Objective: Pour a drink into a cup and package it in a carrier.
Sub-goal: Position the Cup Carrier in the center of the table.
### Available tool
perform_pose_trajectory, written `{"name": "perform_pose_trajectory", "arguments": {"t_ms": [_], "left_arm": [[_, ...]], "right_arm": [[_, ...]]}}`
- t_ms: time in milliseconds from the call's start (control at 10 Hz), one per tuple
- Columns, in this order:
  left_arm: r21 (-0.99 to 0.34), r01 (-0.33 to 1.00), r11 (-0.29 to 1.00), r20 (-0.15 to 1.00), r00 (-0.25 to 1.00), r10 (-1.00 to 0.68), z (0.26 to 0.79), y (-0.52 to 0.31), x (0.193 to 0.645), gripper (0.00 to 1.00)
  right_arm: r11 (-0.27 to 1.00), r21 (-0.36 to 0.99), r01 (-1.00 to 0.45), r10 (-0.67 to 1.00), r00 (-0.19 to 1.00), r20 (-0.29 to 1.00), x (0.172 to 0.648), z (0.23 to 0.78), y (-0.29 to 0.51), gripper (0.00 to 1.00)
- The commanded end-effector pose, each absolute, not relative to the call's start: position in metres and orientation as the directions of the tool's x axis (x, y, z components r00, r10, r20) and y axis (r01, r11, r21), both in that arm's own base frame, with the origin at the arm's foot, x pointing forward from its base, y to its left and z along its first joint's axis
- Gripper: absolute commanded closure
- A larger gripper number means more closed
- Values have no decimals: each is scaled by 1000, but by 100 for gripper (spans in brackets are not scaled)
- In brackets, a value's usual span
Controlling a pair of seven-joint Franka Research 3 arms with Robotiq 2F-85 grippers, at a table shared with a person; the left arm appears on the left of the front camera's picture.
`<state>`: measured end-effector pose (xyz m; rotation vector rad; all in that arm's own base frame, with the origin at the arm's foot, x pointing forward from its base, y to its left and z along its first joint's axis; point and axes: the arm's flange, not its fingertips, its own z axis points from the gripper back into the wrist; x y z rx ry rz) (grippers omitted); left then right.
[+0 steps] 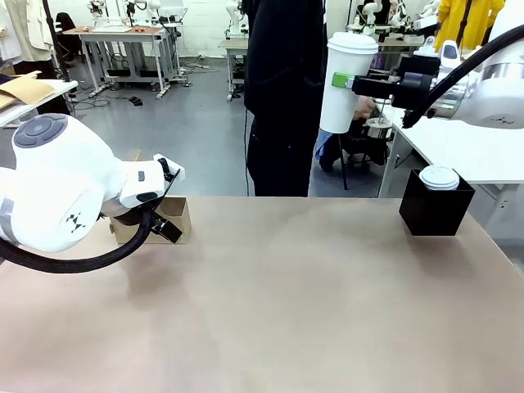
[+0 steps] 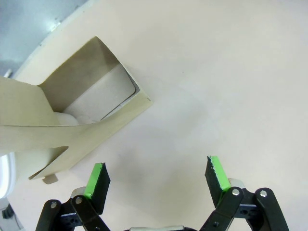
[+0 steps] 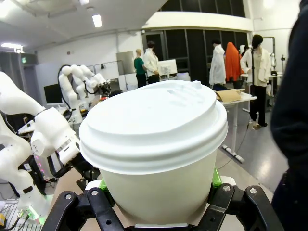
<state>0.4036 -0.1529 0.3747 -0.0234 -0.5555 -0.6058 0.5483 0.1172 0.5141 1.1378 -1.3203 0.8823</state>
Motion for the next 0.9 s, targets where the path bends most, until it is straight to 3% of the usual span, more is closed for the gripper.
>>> {"name": "perform_pose_trajectory", "arguments": {"t_ms": [0,400,800], "left_arm": [[118,515,849,518,697,-495,414,-150,403,0],[77,417,905,461,791,-404,513,-161,398,0],[33,268,963,388,885,-259,562,-151,456,0]], "right_arm": [[261,106,-960,-143,70,987,546,516,118,19],[261,106,-960,-143,70,987,546,516,118,19],[261,106,-960,-143,70,987,546,516,118,19]]}}
